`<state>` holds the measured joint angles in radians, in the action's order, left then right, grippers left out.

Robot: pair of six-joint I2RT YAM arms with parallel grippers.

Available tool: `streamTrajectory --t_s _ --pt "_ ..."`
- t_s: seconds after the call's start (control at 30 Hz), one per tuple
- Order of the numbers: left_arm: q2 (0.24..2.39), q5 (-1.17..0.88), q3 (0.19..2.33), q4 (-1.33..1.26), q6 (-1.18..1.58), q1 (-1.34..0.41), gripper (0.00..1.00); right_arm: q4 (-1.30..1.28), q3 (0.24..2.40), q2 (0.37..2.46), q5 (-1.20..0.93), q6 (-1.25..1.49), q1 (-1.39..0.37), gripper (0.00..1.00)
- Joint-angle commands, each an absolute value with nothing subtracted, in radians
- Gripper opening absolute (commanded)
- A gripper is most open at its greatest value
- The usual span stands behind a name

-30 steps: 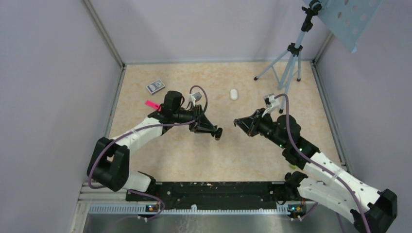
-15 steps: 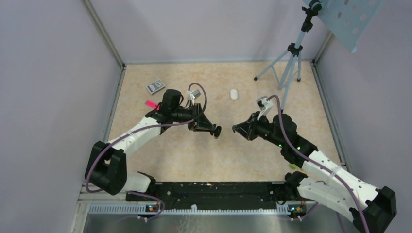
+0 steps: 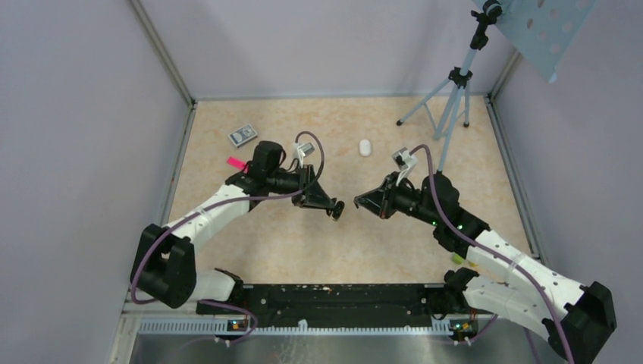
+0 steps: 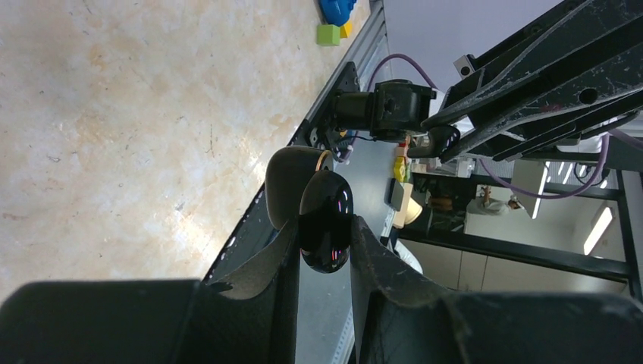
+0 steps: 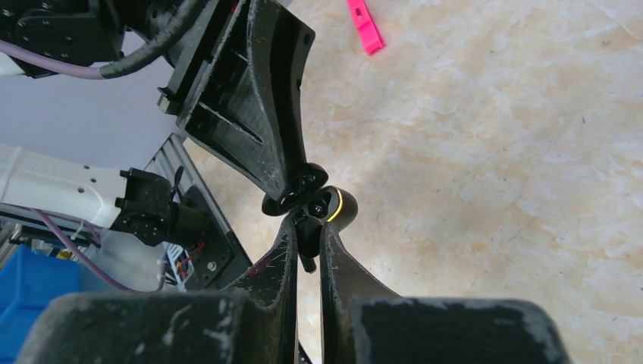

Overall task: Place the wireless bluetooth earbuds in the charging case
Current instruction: Insert the right earbud into the right side groove of the charging case.

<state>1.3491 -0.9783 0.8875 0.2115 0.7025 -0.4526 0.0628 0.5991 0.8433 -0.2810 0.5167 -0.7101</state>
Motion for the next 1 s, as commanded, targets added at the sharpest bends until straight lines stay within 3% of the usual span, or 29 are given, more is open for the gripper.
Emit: streamTrajectory --t_s 0.0,0.5,0.97 --pt "1.292 -0.999 0.832 0.019 0.838 -0.456 0.00 0.143 0.653 0.857 -0.306 0.526 -0.732 0.00" --pt "1.312 -1.021 0.831 -0.063 0.967 -0.461 0.00 0.342 0.596 0.906 -0.201 0.611 -0.777 0.00" --pt "1.299 -0.982 0.812 -0.125 1.125 -0.460 0.00 0.358 0.578 0.929 -0.178 0.617 -0.813 0.00"
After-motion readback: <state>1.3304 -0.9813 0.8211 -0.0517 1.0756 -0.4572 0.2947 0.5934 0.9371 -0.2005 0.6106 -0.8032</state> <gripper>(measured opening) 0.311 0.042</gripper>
